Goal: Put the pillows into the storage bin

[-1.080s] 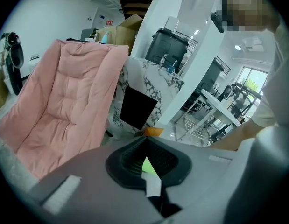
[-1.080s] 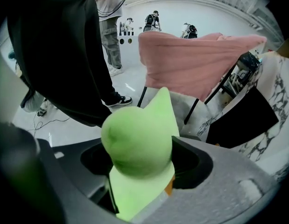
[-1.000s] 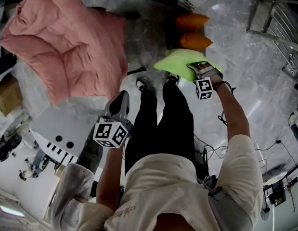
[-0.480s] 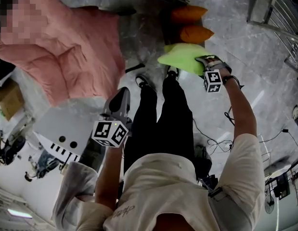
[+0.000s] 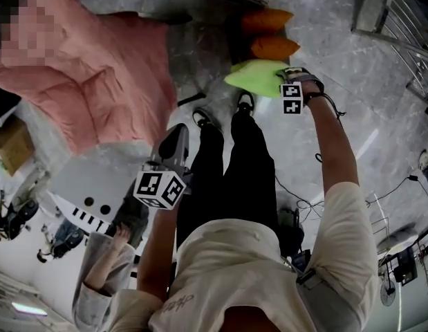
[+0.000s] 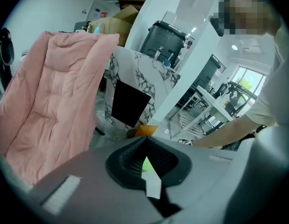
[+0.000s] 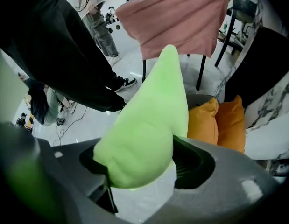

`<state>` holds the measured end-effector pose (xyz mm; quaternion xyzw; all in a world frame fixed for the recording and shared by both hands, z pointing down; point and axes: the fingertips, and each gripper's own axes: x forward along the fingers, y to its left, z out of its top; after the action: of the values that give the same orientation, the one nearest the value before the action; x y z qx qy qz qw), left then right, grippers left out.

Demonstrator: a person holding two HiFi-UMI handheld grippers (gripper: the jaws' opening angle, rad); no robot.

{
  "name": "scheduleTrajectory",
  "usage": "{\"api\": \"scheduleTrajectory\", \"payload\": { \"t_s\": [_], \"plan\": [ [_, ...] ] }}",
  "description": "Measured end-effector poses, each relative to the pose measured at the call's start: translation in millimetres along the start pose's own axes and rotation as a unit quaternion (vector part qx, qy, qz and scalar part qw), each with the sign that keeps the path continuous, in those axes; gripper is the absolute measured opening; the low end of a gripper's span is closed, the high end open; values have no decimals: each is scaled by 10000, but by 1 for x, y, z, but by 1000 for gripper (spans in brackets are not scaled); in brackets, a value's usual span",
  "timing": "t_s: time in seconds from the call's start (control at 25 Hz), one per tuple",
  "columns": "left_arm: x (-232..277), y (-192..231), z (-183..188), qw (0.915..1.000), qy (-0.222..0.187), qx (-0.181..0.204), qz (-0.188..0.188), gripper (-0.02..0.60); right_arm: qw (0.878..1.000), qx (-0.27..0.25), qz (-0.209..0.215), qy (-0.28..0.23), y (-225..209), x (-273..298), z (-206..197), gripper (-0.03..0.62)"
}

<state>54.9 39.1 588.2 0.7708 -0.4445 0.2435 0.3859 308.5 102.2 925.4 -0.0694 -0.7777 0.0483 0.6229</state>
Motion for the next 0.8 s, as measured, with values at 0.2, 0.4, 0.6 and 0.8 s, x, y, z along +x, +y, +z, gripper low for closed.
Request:
{"api": "scheduleTrajectory", "payload": {
  "t_s": [0.2,0.4,0.6,0.8],
  "plan": [
    [-7,-4,10,9998,-111,139,-40,20,9992,15,-108,392,1,1,-4,391],
    [-20,0,14,9997,-186,145,-13,20,9939,-95,-758,795,7,-10,-4,407],
    [-38,-5,26,9991,-359,211,-118,20,9918,453,-1139,372,21,-51,19,370],
    [-54,-7,38,9972,-580,375,-301,20,9827,1259,-1357,48,24,-96,36,368]
  ]
}}
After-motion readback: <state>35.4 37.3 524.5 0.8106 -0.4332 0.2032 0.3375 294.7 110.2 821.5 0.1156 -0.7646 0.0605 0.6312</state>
